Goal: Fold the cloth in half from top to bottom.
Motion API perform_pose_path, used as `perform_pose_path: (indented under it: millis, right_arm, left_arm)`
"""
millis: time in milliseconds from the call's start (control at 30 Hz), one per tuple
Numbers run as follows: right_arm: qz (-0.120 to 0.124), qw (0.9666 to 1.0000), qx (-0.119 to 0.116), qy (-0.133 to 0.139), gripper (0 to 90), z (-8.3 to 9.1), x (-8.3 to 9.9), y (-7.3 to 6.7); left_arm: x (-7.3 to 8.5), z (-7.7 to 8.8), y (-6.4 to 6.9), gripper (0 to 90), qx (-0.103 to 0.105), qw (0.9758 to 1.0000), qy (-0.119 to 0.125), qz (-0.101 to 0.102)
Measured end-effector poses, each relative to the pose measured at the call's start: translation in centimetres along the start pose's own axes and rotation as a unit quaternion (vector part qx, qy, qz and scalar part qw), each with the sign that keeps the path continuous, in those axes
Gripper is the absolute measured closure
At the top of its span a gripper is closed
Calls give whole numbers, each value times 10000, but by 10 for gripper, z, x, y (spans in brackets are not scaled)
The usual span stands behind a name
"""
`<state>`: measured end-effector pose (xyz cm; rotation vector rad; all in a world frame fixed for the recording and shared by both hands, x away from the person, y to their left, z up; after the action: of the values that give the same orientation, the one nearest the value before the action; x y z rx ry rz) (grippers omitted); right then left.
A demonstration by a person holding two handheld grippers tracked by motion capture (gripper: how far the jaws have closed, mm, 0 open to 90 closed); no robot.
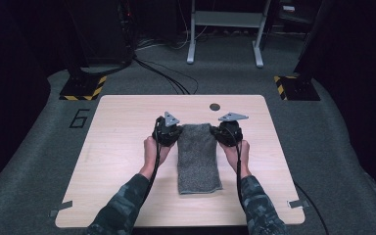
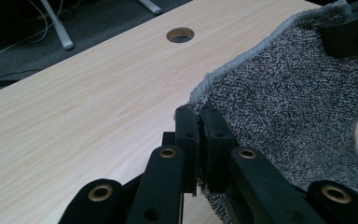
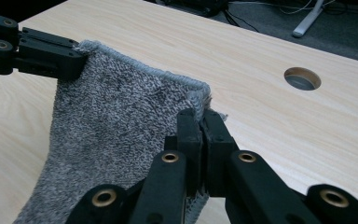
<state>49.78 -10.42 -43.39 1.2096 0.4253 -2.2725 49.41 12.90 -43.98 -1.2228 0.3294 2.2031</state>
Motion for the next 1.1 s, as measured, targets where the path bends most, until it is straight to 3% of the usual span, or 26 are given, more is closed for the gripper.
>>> perform_pose_path:
  millis: [433,767,1100]
  right_arm:
    - [145,9998,-138,31,878,19,26,-16]
    - [240,9993,-276,98,876,37,46,-30]
    - [285,9991,-326,-39,875,46,69,-37]
  left_arm:
    - [28,17,20,861,266,9996,-11,-126]
    - [46,31,36,859,443,9989,-88,-87]
    - [62,35,49,857,612,9978,-226,-94]
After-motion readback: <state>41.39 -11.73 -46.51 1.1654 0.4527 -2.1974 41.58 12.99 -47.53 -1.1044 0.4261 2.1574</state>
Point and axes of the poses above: each handheld gripper's, and its own axes: z roughly backward along the jaws, x roughly out of its underside, y roughly to its right, the point moved 1 cm from there along -z, roughly forward along the jaws, and after that the axes turned 1 degree about z, right-handed, at the moved point
